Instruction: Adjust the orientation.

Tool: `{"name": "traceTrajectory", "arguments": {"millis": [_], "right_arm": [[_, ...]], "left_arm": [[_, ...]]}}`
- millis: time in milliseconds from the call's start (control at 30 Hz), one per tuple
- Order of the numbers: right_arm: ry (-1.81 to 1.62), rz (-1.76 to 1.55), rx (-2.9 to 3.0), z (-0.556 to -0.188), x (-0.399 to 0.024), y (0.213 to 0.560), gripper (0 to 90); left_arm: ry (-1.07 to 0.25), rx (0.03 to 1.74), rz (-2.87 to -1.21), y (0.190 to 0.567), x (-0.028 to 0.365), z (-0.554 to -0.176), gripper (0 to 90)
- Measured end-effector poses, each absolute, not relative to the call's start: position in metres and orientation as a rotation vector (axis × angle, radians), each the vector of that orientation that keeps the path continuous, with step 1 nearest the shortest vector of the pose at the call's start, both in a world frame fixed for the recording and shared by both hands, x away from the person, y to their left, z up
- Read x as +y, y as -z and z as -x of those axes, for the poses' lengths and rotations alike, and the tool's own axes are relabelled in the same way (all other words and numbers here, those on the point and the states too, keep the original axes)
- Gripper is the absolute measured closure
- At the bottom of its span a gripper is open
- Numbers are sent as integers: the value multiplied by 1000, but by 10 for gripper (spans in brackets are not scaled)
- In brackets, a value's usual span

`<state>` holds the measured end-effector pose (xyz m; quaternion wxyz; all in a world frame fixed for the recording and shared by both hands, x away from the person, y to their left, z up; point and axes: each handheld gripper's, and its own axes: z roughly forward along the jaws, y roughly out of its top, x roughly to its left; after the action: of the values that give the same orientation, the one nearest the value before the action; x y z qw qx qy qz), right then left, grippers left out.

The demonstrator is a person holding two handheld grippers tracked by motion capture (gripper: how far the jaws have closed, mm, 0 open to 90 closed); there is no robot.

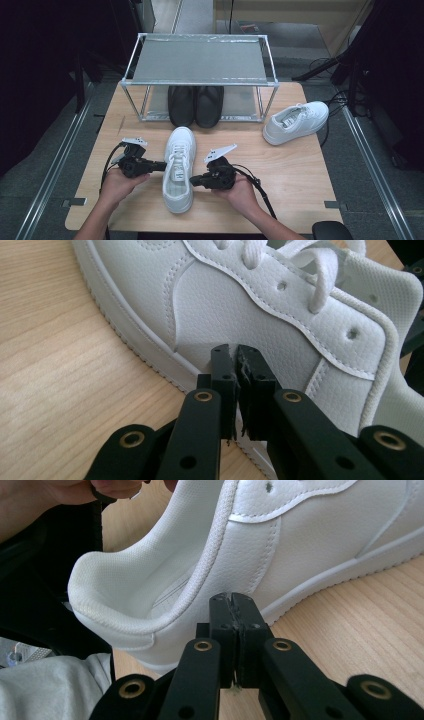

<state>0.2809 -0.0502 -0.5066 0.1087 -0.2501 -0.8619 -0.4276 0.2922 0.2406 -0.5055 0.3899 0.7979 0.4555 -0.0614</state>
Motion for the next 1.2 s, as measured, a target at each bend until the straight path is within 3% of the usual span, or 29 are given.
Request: {"name": "traceTrajectory", "arguments": {"millis": [200,833,1200], "right_arm": [[1259,731,-2522,-281,-53,508,871],[1354,861,-2518,-305,-101,493,690],[1390,937,-2521,-315,-129,484,641]], "left_arm": [[166,1157,-2035,505,240,-298,836],[160,1132,-1987,488,250,-301,416],[147,1105,-2006,483,247,-302,383]]}}
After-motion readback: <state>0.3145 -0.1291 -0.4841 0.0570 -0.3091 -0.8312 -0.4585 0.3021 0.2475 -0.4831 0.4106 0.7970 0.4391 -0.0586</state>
